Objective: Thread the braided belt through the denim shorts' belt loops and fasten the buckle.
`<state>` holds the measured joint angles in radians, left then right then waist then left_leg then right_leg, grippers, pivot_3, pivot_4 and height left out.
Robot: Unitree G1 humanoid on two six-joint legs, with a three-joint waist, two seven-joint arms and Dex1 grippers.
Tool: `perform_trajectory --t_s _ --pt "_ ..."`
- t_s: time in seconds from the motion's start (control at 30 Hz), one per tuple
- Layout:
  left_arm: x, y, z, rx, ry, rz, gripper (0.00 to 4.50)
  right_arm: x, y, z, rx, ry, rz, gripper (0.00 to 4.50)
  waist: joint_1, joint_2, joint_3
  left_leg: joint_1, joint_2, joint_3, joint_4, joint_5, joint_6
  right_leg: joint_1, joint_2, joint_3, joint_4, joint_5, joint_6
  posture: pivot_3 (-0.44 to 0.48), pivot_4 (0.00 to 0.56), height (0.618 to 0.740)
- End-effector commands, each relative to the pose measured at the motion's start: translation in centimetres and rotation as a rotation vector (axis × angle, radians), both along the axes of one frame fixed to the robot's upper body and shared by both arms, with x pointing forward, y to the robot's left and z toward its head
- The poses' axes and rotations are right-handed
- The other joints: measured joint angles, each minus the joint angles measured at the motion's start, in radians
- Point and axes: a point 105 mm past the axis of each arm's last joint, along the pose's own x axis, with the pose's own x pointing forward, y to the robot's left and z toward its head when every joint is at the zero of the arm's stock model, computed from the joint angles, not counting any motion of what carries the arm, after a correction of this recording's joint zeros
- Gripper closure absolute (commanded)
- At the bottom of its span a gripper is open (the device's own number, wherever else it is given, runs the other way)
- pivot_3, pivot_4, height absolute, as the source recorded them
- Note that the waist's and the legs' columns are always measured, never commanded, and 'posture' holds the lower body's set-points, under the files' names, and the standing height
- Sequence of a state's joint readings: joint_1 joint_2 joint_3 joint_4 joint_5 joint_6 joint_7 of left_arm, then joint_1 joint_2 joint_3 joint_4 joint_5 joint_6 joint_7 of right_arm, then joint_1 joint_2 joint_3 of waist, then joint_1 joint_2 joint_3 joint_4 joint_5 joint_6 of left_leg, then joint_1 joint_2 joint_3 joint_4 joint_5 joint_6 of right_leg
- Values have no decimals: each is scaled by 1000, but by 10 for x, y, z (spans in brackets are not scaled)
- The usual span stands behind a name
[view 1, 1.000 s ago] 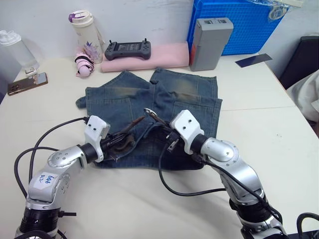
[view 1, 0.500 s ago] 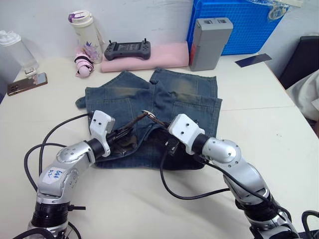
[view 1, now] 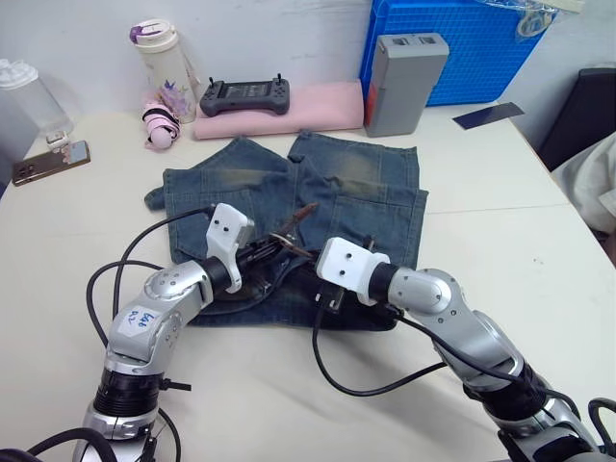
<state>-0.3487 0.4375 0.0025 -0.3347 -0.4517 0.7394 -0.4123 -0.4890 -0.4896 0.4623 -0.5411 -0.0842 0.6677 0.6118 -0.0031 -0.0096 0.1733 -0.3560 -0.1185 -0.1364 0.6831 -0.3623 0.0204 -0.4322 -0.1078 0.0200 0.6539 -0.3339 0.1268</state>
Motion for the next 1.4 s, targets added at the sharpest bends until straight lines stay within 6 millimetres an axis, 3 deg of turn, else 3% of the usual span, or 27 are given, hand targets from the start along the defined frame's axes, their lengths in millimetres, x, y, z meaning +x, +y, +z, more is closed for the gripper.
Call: perform_trajectory --t_s 0.03,0.13,0.23,0.37,0.43,0.6,0.7,1.07,1.2,1.3,1.4 --pt "-1 -12 6 21 -49 -62 4500 -9 8 6 -23 -19 90 3688 3 0 0 0 0 0 0 0 0 0 0 0 0 0 0 0 150 718" --pt "0 -10 4 45 -53 -68 4500 -10 3 9 -10 6 96 2838 4 0 0 0 0 0 0 0 0 0 0 0 0 0 0 0 150 718" --pt "-1 -12 0 91 -66 -88 4500 -10 -10 38 83 25 116 1595 5 0 0 0 0 0 0 0 0 0 0 -1 0 0 0 0 150 718" --pt "-1 -13 -3 121 -82 -102 4500 3 -25 79 214 -16 106 1595 4 -1 0 0 0 0 0 0 0 0 0 0 -1 0 0 0 150 718" --pt "0 -13 -2 148 -103 -104 4500 12 -31 92 192 -94 94 1595 3 0 0 0 0 0 0 0 0 1 0 0 0 0 0 0 150 718" --pt "1 -13 0 230 -168 -116 4500 17 -24 56 -176 -266 182 1595 4 0 0 0 0 -1 0 0 0 1 0 -1 0 0 0 0 150 718" --pt "1 -13 1 282 -211 -124 4500 22 -20 42 -282 -340 221 1595 2 -1 0 0 0 0 0 0 1 0 -1 -3 -1 0 0 0 150 718" --pt "-2 -11 -3 424 -303 -149 4500 32 -15 32 -309 -371 225 1595 4 -1 0 -1 0 1 1 0 0 -1 -1 -4 0 0 0 0 150 718" --pt "-1 -10 -2 447 -321 -147 4500 28 -13 28 -302 -348 237 2895 3 -1 0 -1 0 1 1 0 1 -1 -1 -4 0 0 0 0 150 718" --pt "-1 -10 -1 452 -327 -147 4500 28 -12 25 -304 -338 237 4433 3 -1 0 -1 0 1 0 0 0 -1 -1 -5 0 0 0 0 150 718" --pt "-2 -10 -1 459 -332 -157 4500 28 -12 24 -298 -332 233 4479 3 -1 0 -1 0 1 1 0 1 -1 -2 -5 0 0 0 0 150 718"
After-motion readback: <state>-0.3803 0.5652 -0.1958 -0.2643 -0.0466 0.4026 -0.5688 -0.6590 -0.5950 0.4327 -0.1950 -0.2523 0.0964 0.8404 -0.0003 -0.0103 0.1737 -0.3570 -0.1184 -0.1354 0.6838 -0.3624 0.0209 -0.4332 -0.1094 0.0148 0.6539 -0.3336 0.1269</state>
